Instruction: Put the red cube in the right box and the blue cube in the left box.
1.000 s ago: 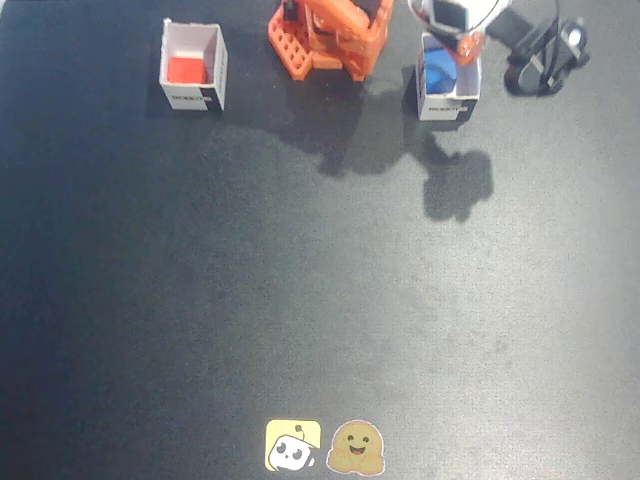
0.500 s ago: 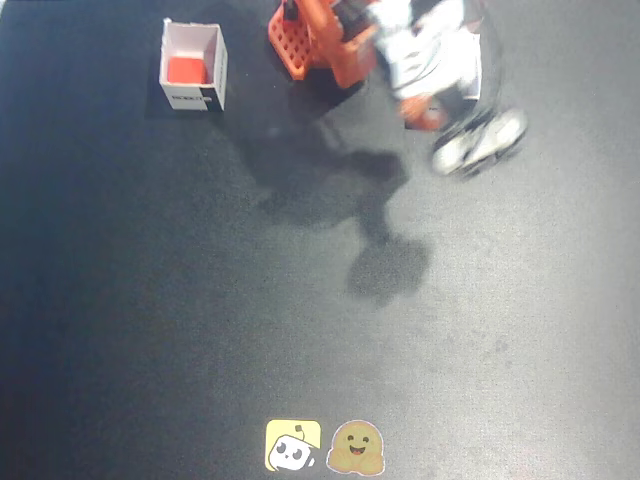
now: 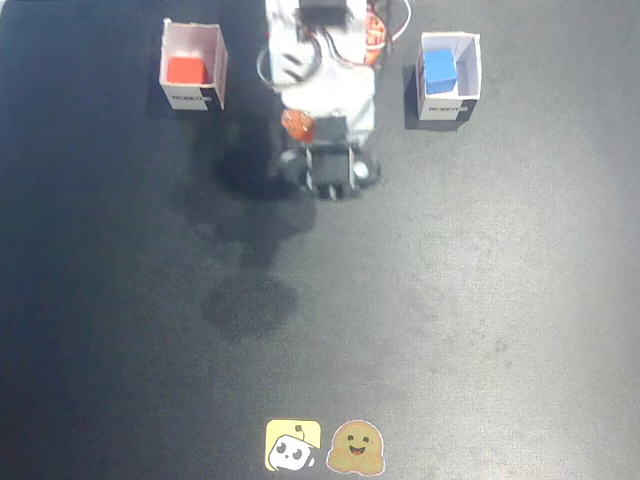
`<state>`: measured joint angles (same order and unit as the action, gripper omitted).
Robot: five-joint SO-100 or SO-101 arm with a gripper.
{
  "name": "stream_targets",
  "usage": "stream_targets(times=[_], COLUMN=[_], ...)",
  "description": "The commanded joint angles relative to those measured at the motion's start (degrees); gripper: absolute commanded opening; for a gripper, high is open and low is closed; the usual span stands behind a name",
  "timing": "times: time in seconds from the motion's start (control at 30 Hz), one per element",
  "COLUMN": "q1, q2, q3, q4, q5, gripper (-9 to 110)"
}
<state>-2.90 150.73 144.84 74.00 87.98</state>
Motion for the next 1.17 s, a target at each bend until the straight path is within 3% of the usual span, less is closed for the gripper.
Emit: stream_targets(times=[0.0,0.3,0.47,0.77,1.13], q1=[2.2,4.75,4.83,5.71,5.71], q2=[10.28,26.46,26.46,26.46,26.46], q3=[3.87,16.96,19.6,19.69,19.78], q4=[-2.81,-6.42,-9.4,-1.93,-1.93], q5=[-0.7,-1.67,-4.31,-14.5,-14.5], gripper=[0,0,0,0,0])
